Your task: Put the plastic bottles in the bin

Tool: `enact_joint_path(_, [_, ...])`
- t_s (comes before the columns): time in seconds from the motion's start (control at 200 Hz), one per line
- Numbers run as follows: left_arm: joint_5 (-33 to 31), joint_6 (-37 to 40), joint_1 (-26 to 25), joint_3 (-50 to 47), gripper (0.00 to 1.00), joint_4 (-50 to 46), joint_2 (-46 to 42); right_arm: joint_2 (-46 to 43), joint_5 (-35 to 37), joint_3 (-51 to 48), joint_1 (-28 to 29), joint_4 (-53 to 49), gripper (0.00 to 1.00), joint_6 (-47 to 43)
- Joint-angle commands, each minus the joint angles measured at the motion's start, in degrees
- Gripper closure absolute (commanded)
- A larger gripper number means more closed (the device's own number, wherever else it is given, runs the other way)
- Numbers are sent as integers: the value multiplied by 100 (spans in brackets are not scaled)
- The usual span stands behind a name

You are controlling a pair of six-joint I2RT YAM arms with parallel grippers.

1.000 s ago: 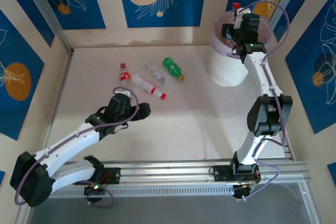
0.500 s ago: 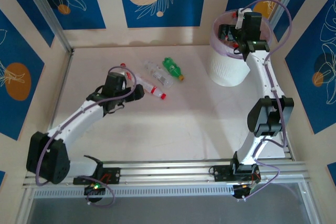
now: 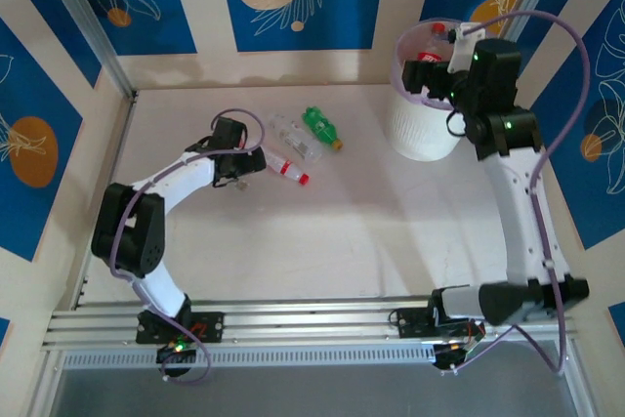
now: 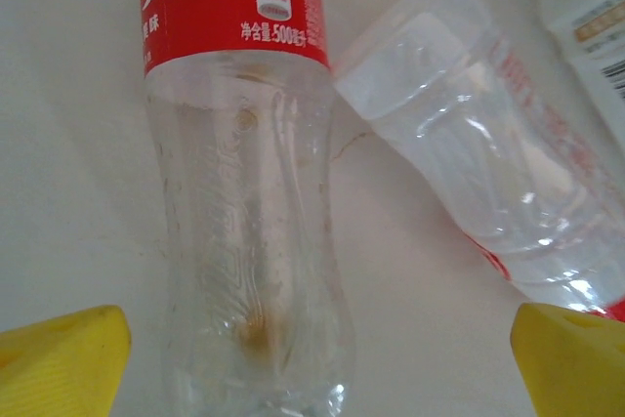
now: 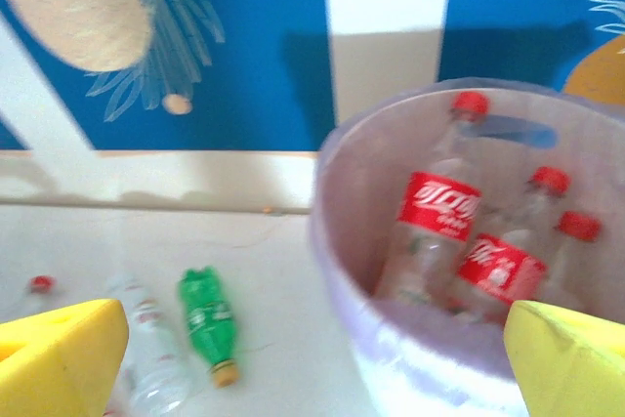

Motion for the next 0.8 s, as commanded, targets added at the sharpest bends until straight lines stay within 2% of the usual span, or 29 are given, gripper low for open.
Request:
enact_joint_path(0.0, [-237,71,48,-7,2,-56,62,-335,-510,-403,64,-318,1,417])
enact_joint_path(0.22, [-510,164,57,-157,7,62,294,-618,-659,-552,392,-622,1,577])
enact_joint_path(0.455, [-489,137,66,-71,14,166,663,-1138,-758,-1036,634,-790,1,854])
enact_joint_path(0.795, [-480,174,61,-32,37,262,848,-1620,-807,-1541,629,-1071,0,943])
